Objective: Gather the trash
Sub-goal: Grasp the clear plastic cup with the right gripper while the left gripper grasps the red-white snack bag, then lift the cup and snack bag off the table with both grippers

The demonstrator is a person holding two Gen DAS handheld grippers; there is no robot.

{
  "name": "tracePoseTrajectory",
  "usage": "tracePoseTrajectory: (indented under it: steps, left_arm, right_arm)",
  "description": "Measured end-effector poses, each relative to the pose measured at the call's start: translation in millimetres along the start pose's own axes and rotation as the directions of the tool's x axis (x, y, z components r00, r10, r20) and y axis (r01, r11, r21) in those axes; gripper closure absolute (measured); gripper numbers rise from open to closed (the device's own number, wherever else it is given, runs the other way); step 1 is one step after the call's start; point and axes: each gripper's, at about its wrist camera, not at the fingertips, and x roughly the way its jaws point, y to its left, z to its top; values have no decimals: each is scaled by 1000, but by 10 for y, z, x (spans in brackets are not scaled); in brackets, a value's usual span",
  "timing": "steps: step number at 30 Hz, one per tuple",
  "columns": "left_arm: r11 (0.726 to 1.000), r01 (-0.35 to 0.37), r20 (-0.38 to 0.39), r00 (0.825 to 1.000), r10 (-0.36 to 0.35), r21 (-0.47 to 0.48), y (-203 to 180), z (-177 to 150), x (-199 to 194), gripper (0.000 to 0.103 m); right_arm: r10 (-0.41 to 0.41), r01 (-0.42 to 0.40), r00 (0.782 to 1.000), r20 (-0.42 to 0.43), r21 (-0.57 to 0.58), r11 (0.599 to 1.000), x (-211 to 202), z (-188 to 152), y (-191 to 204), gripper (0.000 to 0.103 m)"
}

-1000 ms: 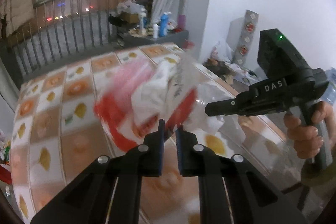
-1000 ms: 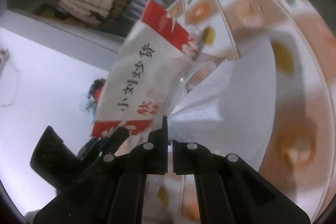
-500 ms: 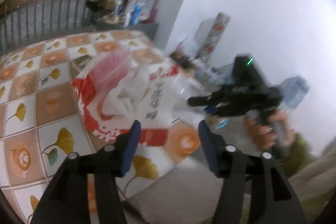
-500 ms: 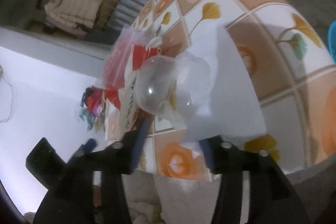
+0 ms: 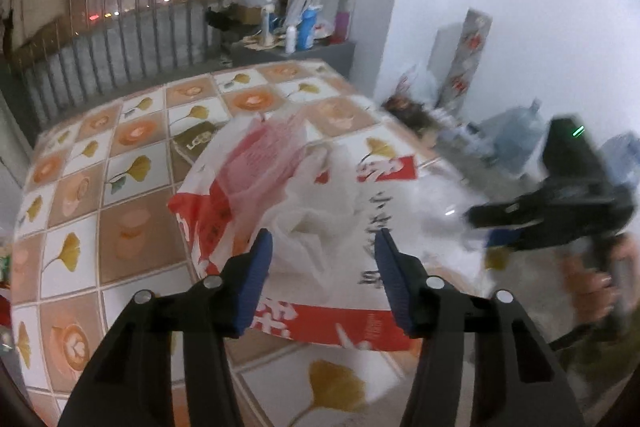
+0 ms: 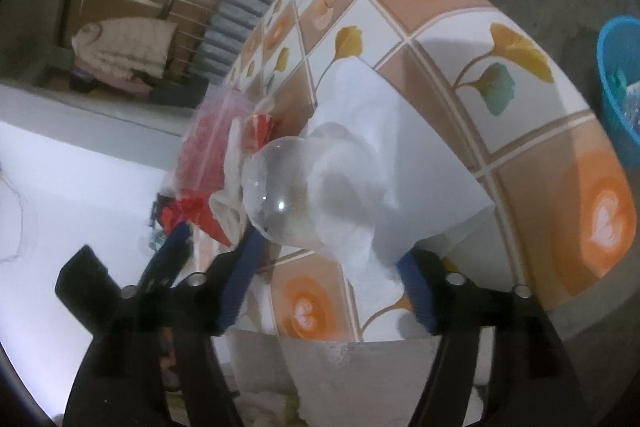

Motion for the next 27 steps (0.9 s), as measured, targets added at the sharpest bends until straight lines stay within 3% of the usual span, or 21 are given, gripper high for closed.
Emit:
tracePoseTrajectory:
  steps: [6,13,18,21,24,27]
  left_arm:
    - [997,-83,-61,995,82,-2,30,-63,284,74]
    - [996,-83,-50,995,81,-28,109,-81,285,96]
    - [997,-69,18,997,69,-30,94,-57,115,100]
    - [998,-60,54,997,61,-33,84,-38,27,101]
    - [998,-39,77,996,42,-39,69,-39,-23,101]
    - [999,-26,89,996,29,-40,39,-50,-53,101]
  right_arm:
    - [-39,36,997,-64,-34,999,-23,-14,31,24]
    - [-137,126,985,-101,-108,986,-171,-186,64,24]
    - [-241,242,970,32,-183,953,-458,-232,218,25]
    - [-222,254,963,152,-242,936,-563,-227,385,27]
    - [-183,241,964,194,-343,908,-458,-259,565,30]
    - [-217,289,953,212,-417,862,-195,-263,663,33]
